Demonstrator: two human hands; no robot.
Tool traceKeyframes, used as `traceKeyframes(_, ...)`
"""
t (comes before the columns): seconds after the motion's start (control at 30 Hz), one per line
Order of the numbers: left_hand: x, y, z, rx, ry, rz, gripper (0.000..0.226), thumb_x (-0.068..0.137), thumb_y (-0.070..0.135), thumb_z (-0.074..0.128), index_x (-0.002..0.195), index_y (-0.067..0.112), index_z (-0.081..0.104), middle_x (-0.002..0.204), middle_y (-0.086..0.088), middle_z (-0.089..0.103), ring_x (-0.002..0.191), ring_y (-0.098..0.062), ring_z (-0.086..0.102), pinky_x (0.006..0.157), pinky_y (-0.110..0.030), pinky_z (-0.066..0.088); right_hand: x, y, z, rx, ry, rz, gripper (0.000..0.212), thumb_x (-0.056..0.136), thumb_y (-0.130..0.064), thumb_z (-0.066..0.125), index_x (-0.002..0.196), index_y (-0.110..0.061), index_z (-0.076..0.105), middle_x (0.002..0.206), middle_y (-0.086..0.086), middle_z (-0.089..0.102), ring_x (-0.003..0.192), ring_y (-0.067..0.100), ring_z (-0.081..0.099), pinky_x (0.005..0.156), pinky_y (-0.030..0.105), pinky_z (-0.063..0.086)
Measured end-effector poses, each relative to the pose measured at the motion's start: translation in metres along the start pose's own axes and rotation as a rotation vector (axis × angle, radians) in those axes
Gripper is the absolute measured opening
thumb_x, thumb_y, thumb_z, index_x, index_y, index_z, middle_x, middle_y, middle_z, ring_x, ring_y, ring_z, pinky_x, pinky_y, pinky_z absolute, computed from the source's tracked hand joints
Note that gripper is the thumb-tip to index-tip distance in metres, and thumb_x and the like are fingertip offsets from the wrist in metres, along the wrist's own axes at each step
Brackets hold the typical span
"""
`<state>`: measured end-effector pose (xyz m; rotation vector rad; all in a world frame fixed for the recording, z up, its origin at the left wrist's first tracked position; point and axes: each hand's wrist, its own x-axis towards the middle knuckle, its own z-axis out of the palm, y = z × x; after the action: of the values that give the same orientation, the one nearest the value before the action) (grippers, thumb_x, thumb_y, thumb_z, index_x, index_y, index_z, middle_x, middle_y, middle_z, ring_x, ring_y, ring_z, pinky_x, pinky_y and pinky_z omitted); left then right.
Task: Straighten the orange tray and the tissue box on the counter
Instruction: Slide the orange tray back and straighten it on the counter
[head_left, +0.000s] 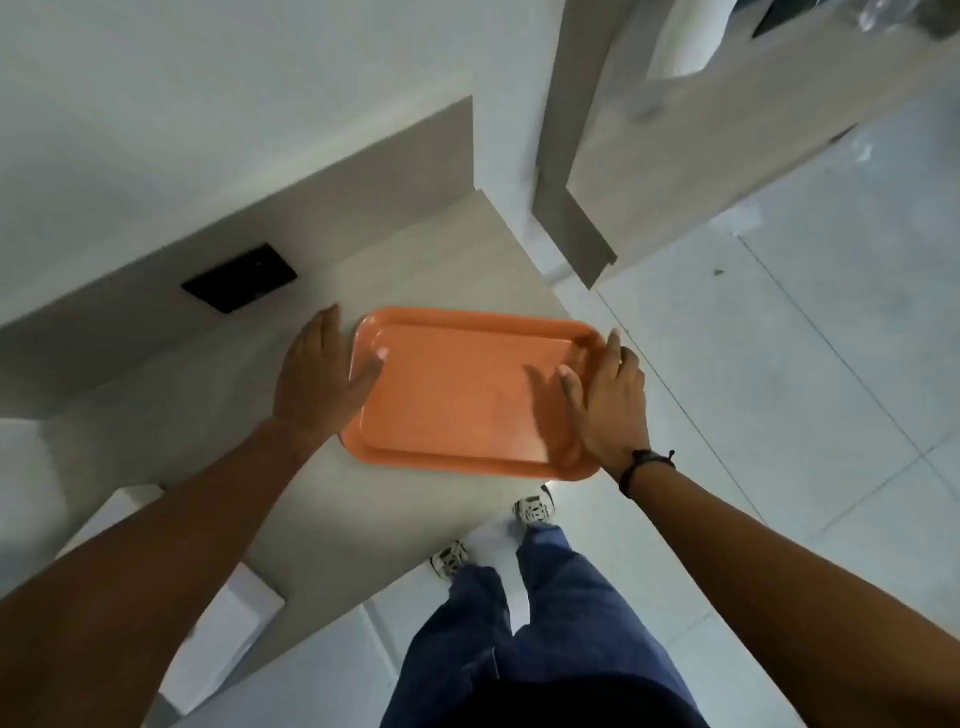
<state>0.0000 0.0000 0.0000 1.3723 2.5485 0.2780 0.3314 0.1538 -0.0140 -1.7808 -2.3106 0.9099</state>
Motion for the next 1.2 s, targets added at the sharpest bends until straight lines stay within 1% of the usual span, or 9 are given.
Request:
traceKeyframes(0.13,-0.010,-0.005,0.029,-0.045,-0.074,-0.149,0.095,0.100,0.062,0.049,0.161,-0.009,0.033,0.148,-0.040,0.051,0.132,-0.057,0.053,0.109,-0.063,0.046,-0.003,0.023,0.021,0.040,0.021,0.155,0.086,0.110,-0.059,0.051,0.171,-0.005,0.023,0.153,0.027,0.047,0.136,0.045,0.051,0.115,0.057,0.047)
traceKeyframes(0.27,-0.016,-0.014,0.057,-0.090,-0.065,-0.091,0.075,0.108,0.035,0.062,0.163,-0.006,0.032,0.144,-0.040,0.051,0.128,-0.058,0.053,0.108,-0.064,0.044,0.002,0.035,0.037,0.165,0.031,0.161,0.072,0.112,-0.047,0.057,0.167,-0.008,0.032,0.148,0.021,0.051,0.135,0.040,0.051,0.115,0.056,0.050)
traceKeyframes(0.47,-0.030,-0.013,0.070,-0.261,-0.013,-0.149,0.066,0.112,0.021,0.053,0.169,0.002,0.024,0.147,-0.035,0.048,0.128,-0.055,0.054,0.105,-0.060,0.048,0.009,0.040,0.050,0.224,0.073,0.162,0.056,0.113,-0.020,0.052,0.165,-0.010,0.035,0.156,0.016,0.053,0.142,0.035,0.054,0.121,0.057,0.048)
traceKeyframes(0.63,-0.052,-0.014,0.067,-0.311,0.044,-0.254,0.065,0.111,0.005,0.047,0.169,0.000,0.020,0.148,-0.031,0.048,0.118,-0.051,0.063,0.095,-0.057,0.055,0.024,0.028,0.055,0.221,0.031,0.092,0.056,0.114,-0.022,0.050,0.167,-0.013,0.033,0.157,0.014,0.052,0.141,0.034,0.057,0.118,0.057,0.052)
traceKeyframes(0.73,-0.071,-0.022,0.068,-0.359,0.069,-0.344,0.065,0.112,0.006,0.045,0.170,0.002,0.018,0.156,-0.031,0.043,0.120,-0.055,0.060,0.097,-0.058,0.054,0.033,0.014,0.059,0.220,-0.017,0.022,0.058,0.115,-0.024,0.051,0.168,-0.014,0.030,0.160,0.013,0.050,0.145,0.035,0.055,0.120,0.060,0.051)
traceKeyframes(0.83,-0.092,-0.035,0.070,-0.421,0.095,-0.475,0.065,0.115,0.014,0.042,0.173,0.012,0.012,0.163,-0.024,0.037,0.131,-0.051,0.057,0.103,-0.059,0.053,0.040,-0.003,0.067,0.202,-0.073,-0.046,0.060,0.115,-0.023,0.050,0.169,-0.014,0.029,0.163,0.013,0.049,0.149,0.037,0.052,0.123,0.061,0.049)
traceKeyframes(0.93,-0.112,-0.048,0.071,-0.458,0.113,-0.579,0.065,0.117,0.025,0.039,0.174,0.019,0.007,0.162,-0.020,0.038,0.129,-0.044,0.060,0.098,-0.049,0.052,0.044,-0.023,0.075,0.186,-0.135,-0.109,0.060,0.113,-0.022,0.050,0.170,-0.016,0.029,0.164,0.011,0.048,0.150,0.036,0.051,0.124,0.058,0.047)
traceKeyframes(1.03,-0.134,-0.058,0.074,-0.453,0.143,-0.650,0.065,0.118,0.031,0.037,0.174,0.018,0.006,0.161,-0.020,0.038,0.125,-0.042,0.062,0.091,-0.044,0.050,0.046,-0.041,0.083,0.154,-0.179,-0.180,0.061,0.112,-0.019,0.050,0.170,-0.015,0.030,0.164,0.013,0.049,0.150,0.036,0.050,0.126,0.055,0.046)
traceKeyframes(1.2,-0.157,-0.067,0.078,-0.448,0.211,-0.709,0.062,0.119,0.029,0.038,0.173,0.013,0.011,0.161,-0.022,0.040,0.126,-0.042,0.063,0.094,-0.044,0.052,0.050,-0.059,0.094,0.106,-0.232,-0.262,0.062,0.113,-0.017,0.051,0.171,-0.013,0.029,0.162,0.015,0.049,0.150,0.038,0.049,0.124,0.053,0.044)
